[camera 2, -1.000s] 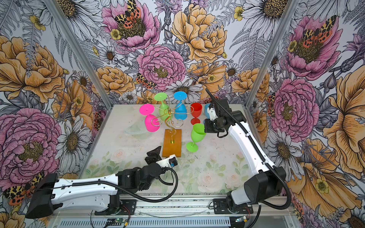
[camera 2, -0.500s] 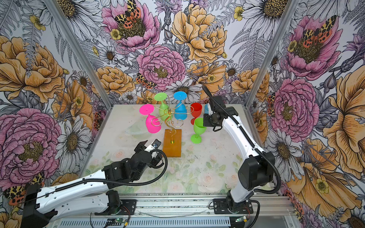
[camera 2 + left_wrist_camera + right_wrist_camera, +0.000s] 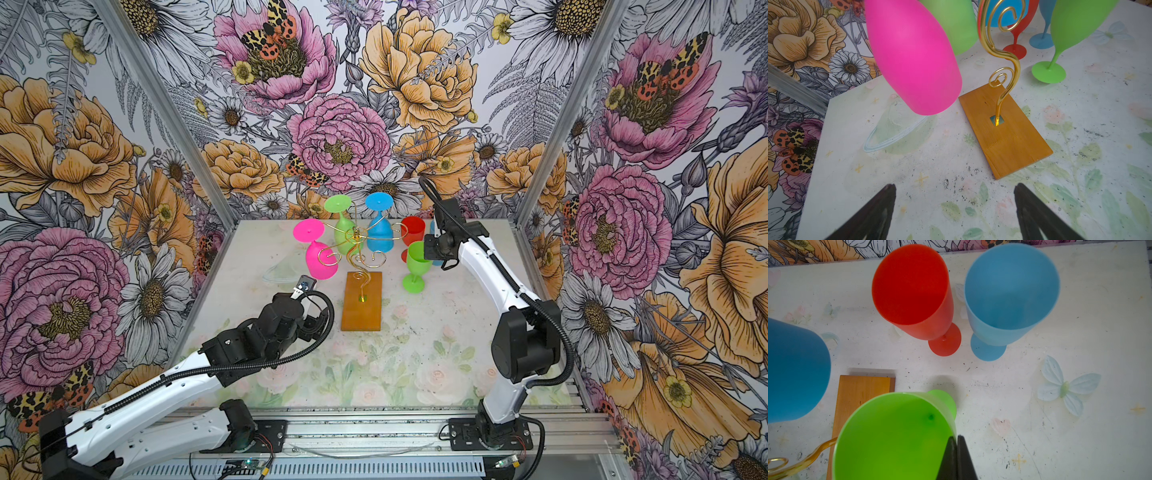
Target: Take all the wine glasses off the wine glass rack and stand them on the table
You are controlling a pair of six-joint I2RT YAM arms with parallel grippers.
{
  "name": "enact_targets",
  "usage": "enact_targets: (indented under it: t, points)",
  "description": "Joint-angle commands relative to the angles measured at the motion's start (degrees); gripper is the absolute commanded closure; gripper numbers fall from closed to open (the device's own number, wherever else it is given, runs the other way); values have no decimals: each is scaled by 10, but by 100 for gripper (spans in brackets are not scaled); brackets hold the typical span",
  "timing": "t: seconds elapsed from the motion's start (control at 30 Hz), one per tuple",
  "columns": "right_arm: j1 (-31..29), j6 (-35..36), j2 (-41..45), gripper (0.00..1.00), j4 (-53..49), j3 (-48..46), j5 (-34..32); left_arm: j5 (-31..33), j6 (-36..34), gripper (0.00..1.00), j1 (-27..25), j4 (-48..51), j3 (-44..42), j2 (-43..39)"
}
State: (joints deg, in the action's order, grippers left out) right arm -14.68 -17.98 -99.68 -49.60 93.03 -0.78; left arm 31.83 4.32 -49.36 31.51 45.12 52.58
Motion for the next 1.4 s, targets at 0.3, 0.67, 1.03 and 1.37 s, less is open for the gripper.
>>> enact_targets:
  t: [0.3, 0.67, 1.03, 1.37]
  points:
    - [-15, 5, -37, 100, 42, 34, -49, -43, 55, 9, 111, 11, 26, -13]
    - [-21, 5, -58, 100, 59, 43, -53, -91, 66, 9, 199, 10, 37, -3]
    - [-26, -1, -78, 100, 60, 53, -55, -100, 68, 9, 220, 10, 36, -5]
    - [-27, -8, -88, 100, 58, 58, -50, -107, 69, 9, 230, 10, 36, -6]
